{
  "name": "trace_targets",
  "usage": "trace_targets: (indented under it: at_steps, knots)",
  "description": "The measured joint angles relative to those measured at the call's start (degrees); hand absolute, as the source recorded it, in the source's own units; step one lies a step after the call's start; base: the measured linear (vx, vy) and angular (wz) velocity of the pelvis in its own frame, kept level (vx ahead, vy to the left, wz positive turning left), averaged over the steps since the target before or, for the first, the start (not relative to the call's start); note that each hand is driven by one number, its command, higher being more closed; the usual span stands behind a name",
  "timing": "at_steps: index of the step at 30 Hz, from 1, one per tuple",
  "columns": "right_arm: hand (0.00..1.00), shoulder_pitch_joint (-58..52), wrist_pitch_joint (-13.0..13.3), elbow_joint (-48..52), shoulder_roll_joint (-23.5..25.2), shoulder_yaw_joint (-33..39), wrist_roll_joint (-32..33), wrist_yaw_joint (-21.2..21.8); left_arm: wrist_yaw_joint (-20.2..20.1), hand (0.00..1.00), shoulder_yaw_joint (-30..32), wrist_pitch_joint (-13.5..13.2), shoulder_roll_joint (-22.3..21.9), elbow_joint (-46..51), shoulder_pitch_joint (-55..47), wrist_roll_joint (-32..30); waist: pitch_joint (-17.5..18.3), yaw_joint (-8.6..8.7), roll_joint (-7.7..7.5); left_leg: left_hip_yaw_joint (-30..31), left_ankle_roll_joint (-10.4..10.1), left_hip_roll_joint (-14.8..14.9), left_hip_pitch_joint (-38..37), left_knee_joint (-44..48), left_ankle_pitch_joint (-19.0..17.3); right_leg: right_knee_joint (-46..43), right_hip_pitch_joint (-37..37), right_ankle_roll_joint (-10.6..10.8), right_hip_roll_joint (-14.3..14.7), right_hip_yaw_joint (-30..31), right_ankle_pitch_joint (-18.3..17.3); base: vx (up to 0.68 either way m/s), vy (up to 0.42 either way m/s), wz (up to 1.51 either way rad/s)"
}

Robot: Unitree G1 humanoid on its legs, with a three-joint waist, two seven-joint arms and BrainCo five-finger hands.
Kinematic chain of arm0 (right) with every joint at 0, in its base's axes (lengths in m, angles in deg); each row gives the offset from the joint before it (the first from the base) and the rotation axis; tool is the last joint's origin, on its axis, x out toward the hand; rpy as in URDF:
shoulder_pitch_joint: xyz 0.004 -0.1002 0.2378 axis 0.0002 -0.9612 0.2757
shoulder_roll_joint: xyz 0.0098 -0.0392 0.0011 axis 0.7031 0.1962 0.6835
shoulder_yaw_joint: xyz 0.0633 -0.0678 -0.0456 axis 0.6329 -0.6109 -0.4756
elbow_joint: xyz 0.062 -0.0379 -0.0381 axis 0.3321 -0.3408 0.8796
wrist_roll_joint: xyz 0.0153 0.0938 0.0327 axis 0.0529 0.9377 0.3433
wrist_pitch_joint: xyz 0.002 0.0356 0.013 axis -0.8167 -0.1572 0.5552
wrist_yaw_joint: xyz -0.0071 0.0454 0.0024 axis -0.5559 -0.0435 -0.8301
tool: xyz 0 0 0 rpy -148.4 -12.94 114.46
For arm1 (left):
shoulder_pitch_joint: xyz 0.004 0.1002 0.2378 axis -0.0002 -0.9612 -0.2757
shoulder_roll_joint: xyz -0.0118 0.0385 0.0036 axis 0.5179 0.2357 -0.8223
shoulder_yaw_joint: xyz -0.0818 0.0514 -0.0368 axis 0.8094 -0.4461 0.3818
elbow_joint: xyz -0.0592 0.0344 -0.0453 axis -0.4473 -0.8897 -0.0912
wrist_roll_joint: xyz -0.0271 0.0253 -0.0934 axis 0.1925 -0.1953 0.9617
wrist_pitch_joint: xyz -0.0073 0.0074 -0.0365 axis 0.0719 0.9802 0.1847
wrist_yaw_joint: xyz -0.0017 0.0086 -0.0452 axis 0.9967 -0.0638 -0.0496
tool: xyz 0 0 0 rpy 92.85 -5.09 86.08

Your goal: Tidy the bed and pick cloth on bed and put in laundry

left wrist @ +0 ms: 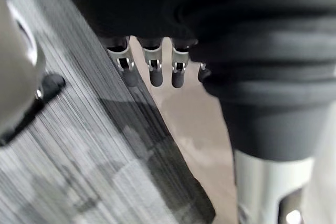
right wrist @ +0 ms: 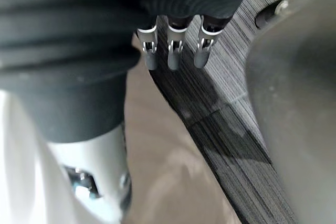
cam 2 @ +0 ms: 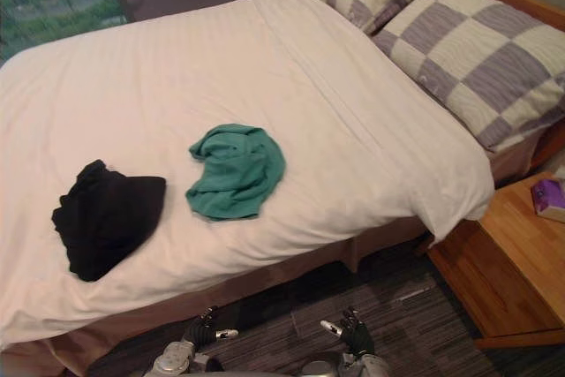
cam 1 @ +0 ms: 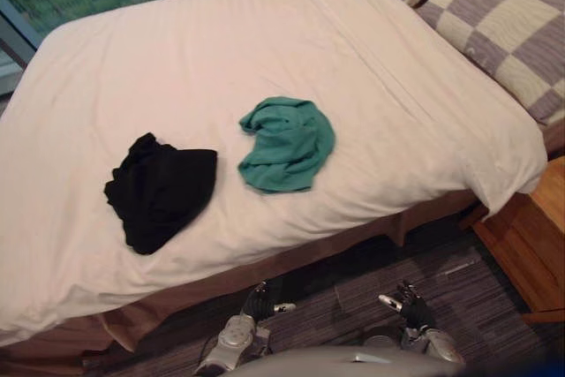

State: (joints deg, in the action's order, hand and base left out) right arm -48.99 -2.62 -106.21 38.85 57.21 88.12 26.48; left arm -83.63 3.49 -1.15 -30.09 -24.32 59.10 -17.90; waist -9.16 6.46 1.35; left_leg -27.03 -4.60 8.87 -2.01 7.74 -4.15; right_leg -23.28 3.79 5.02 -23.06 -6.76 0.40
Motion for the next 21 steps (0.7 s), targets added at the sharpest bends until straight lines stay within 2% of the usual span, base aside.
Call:
trace_targets:
  at_steps: [1,3,4,5,6,7,8,9,11,12,14,15,18,21]
  knots:
    - [0.00,0.74,0.19,-0.10,-0.05,-1.54,-0.92,-0.02,-0.44,0.00,-0.03,0.22,0.82,-0.02,-0.47,-0.02,-0.08,0.08,0.06,-0.16,0.85,-0.07,-1.60,-1.28,-0.34,-4.20,1.21,1.26,2.70,-2.38,-4.44,0.18,0.251,0.12]
    - [0.00,1.38,0.37,0.02,0.15,-3.96,-3.47,-0.16,-0.47,0.00,-0.27,0.83,2.20,-0.03,-0.24,0.02,-0.13,0.16,0.39,0.51,1.06,0.20,-3.43,-3.16,-0.36,-4.41,1.88,1.00,10.22,-3.55,-9.58,0.17,0.167,0.34]
    - [0.00,1.27,0.74,0.91,0.20,-5.16,-4.61,-0.71,-0.47,0.00,-0.36,1.13,2.59,-0.05,0.43,0.13,-0.15,0.50,0.39,1.86,1.21,-0.09,-3.69,-4.02,-0.26,-1.14,1.86,0.41,15.15,-3.49,-10.47,0.18,0.078,0.75]
    - [0.00,1.19,1.09,1.11,0.27,-5.71,-4.95,-1.54,-0.51,0.00,-0.37,1.36,2.33,-0.05,0.70,0.67,-0.12,0.39,0.25,3.55,1.31,-1.18,-3.45,-4.65,-0.14,4.58,1.39,-0.09,18.42,-3.16,-10.16,0.16,0.053,0.80]
    - [0.00,1.19,1.27,1.04,0.28,-5.83,-5.06,-1.89,-0.54,0.00,-0.36,1.63,2.00,-0.06,1.00,0.67,-0.12,0.41,0.17,4.45,1.39,-2.01,-2.95,-4.89,-0.08,7.34,0.96,-2.06,18.98,-3.06,-10.17,0.18,0.037,0.73]
    - [0.00,1.53,1.73,0.98,-0.05,-5.82,-5.19,-2.42,-0.54,0.00,-0.27,2.35,0.89,-0.07,1.52,0.66,-0.29,0.51,1.01,5.69,1.30,-2.45,-3.04,-6.17,0.46,9.60,-0.47,-3.01,19.26,-3.09,-9.39,0.15,0.050,0.58]
    - [0.00,1.71,2.34,0.96,-0.95,-6.71,-5.18,-2.81,-0.52,0.00,0.13,2.40,-0.29,-0.01,1.53,0.60,-0.70,0.07,2.19,5.89,1.13,-2.95,-2.91,-7.80,1.68,10.40,-0.57,-3.10,19.07,-2.75,-9.17,0.16,0.047,0.56]
    - [0.00,1.90,2.89,0.86,-1.46,-7.61,-5.17,-2.90,-0.44,0.00,0.62,2.53,-0.88,-0.02,1.12,0.49,-1.04,-0.10,2.56,5.93,0.88,-3.05,-3.12,-8.82,2.47,10.93,-0.96,-3.14,19.00,-3.42,-9.18,0.15,0.014,0.41]
    - [0.00,1.99,3.56,0.77,-1.25,-8.35,-5.17,-2.89,-0.40,0.00,2.89,3.11,-1.28,0.35,-0.15,0.54,-1.44,-0.57,2.07,5.68,0.12,-2.98,-4.09,-9.70,3.73,11.59,-2.41,-3.15,19.12,-3.97,-9.18,0.14,-0.050,0.37]
    - [0.00,1.91,3.60,0.79,-0.99,-9.24,-4.98,-2.60,-0.09,0.00,5.54,3.74,-1.48,1.34,-0.49,0.56,-1.93,-1.20,1.17,5.19,-0.25,-2.80,-5.38,-9.76,4.32,12.08,-4.48,-3.18,19.25,-4.16,-9.19,0.11,-0.052,0.37]
    - [0.00,1.91,3.53,0.81,-0.80,-10.25,-4.84,-2.34,0.52,0.00,7.50,3.92,-1.71,2.54,-1.64,0.60,-1.73,-1.48,0.47,4.78,-0.56,-2.75,-5.97,-9.76,4.57,12.82,-5.83,-3.21,19.32,-4.37,-9.21,0.05,-0.036,0.24]
    - [0.00,1.70,2.80,0.84,-0.65,-10.63,-2.85,-2.18,1.02,0.00,9.19,3.39,-2.08,3.17,-1.99,1.49,-1.44,-2.43,0.21,3.51,-0.67,-2.79,-6.08,-9.78,4.70,13.48,-6.51,-3.21,19.32,-4.70,-9.20,0.03,-0.022,0.09]
    - [0.00,1.62,1.31,1.04,-0.56,-10.80,1.92,-2.15,0.95,0.00,10.35,3.04,-2.27,3.90,-2.10,4.50,-1.32,-3.12,-0.05,2.59,-0.67,-2.96,-5.85,-9.94,4.72,14.32,-6.38,-3.20,19.29,-4.73,-9.20,0.01,-0.004,0.01]
    - [0.00,1.69,-0.77,1.96,0.00,-10.77,7.59,-4.90,0.79,0.00,13.72,3.24,-3.39,3.93,-2.12,8.38,-1.27,-3.82,-0.02,2.56,-0.36,-3.20,-5.55,-11.03,4.98,15.78,-6.31,-3.20,19.35,-4.99,-9.20,-0.05,-0.002,0.02]
